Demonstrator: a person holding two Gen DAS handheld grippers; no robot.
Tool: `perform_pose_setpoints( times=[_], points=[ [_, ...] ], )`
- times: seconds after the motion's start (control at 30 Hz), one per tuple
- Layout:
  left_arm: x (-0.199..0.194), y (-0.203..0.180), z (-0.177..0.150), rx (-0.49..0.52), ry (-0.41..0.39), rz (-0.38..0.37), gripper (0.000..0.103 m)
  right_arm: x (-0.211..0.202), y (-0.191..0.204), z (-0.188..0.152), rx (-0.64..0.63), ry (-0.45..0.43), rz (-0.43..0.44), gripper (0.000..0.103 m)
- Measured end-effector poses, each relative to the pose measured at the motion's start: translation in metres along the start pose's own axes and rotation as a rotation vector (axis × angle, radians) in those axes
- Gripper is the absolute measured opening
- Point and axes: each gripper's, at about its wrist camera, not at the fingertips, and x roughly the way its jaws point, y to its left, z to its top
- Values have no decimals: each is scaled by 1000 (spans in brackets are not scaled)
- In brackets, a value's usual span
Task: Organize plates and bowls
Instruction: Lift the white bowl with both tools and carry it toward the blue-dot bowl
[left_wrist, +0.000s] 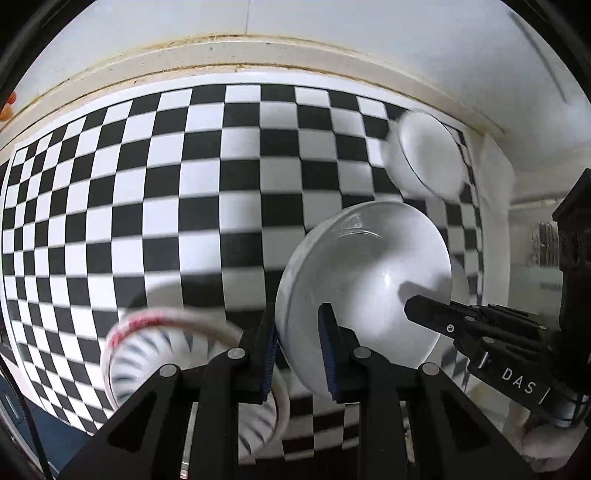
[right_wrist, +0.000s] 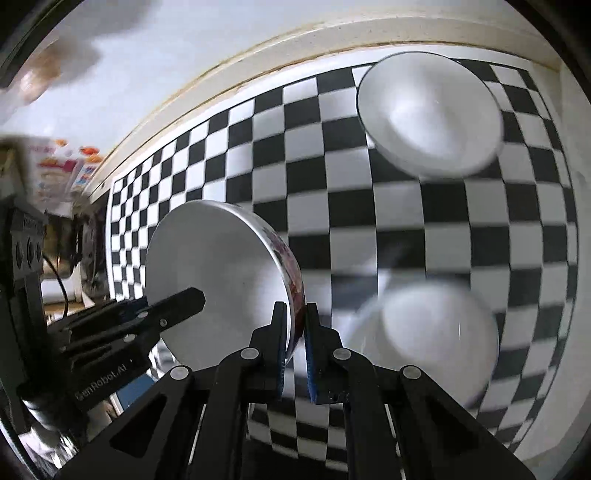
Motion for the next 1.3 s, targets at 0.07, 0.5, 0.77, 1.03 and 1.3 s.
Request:
perform_pose_setpoints(
  times=[0.07,0.5,0.77,1.03,1.3],
  points=[
    [-4,-2,-18,22,5,-3,19,-7,2,-21,-9,-2,1,10],
    [64,-31,-91,98,164,3,19,15,-48,-137,67,51,-47,11],
    [100,-44,-94,124,208,45,19,37,-71,-147,104,61,-66,11],
    [111,-60,-101,146,196,78,19,43,-77,-141,116,55,-70,11],
    [112,-66,-102,146,187,90,19,40,-80,-137,115,52,-71,11]
  ],
)
